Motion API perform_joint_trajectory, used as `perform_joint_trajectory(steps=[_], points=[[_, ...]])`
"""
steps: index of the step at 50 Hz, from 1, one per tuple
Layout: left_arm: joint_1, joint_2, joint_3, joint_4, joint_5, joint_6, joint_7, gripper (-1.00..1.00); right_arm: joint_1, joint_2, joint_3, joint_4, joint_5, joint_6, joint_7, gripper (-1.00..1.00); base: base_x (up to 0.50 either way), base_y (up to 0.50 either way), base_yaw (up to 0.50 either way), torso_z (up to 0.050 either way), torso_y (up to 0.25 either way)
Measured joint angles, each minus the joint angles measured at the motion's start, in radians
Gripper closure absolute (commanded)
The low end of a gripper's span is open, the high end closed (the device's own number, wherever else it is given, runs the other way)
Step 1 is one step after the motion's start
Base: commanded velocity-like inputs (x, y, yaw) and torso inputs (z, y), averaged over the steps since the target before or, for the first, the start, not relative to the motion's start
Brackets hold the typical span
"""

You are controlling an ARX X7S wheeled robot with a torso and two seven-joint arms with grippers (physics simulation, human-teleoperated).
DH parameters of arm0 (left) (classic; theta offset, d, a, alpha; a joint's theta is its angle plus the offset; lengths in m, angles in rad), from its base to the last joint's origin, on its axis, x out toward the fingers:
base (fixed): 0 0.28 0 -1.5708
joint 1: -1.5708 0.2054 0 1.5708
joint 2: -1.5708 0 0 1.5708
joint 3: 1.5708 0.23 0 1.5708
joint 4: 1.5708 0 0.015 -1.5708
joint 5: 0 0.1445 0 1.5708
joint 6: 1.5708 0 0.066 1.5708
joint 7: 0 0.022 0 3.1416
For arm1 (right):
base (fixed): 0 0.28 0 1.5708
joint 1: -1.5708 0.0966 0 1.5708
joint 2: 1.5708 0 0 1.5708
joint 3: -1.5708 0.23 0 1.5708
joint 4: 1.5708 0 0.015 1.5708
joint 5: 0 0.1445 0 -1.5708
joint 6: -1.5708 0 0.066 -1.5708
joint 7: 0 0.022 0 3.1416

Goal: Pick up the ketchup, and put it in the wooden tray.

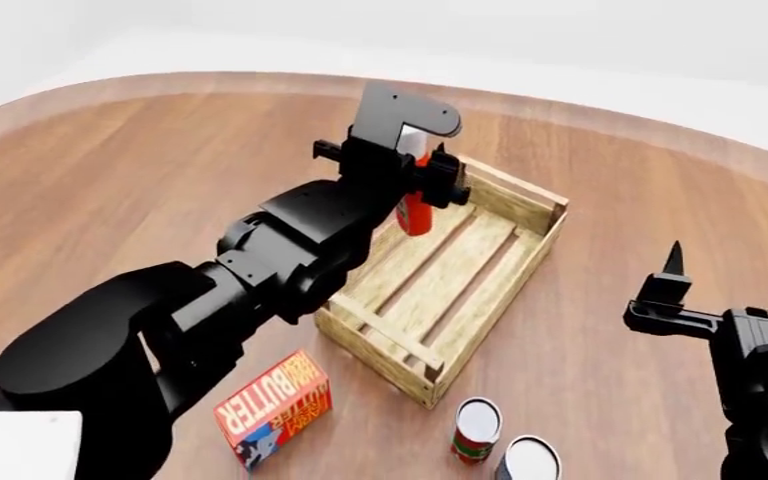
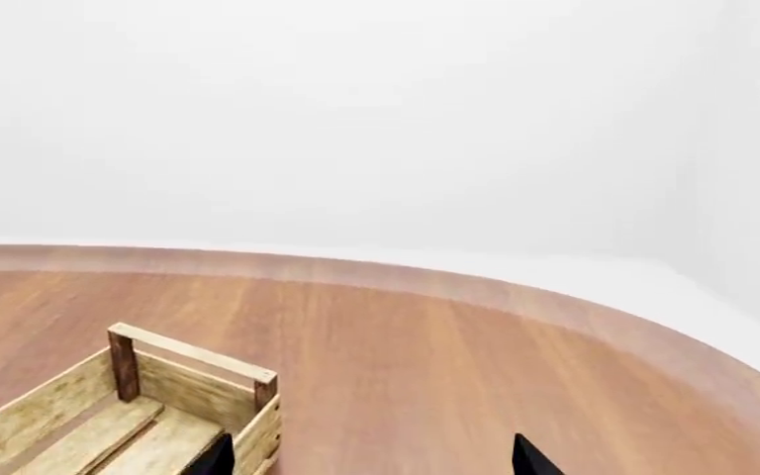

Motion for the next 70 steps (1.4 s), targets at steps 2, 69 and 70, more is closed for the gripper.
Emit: perform_joint_trajectory(steps=[2,69,70], points=[[-0.003,0.000,0.001,0.002,0.000,0.000,-0.003,1.00,0.000,0.000,0.000,0.000,0.000,0.000,0.002,-1.00,0.00,0.00,0.00,0.000,-0.142],[-0.032,-0.001,0.000,0.048,0.070,0.017,-0.048,1.00,-0.004,-0.008,0.006,0.004,0.010,-0.021,0.021,-1.00,0.00,0.00,0.00,0.001,-0.126],[-0.031,-0.001,0.000,0.049,0.072,0.017,-0.048,1.00,-0.004,-0.008,0.006,0.005,0.010,-0.021,0.021,-1.00,0.00,0.00,0.00,0.000,0.000]])
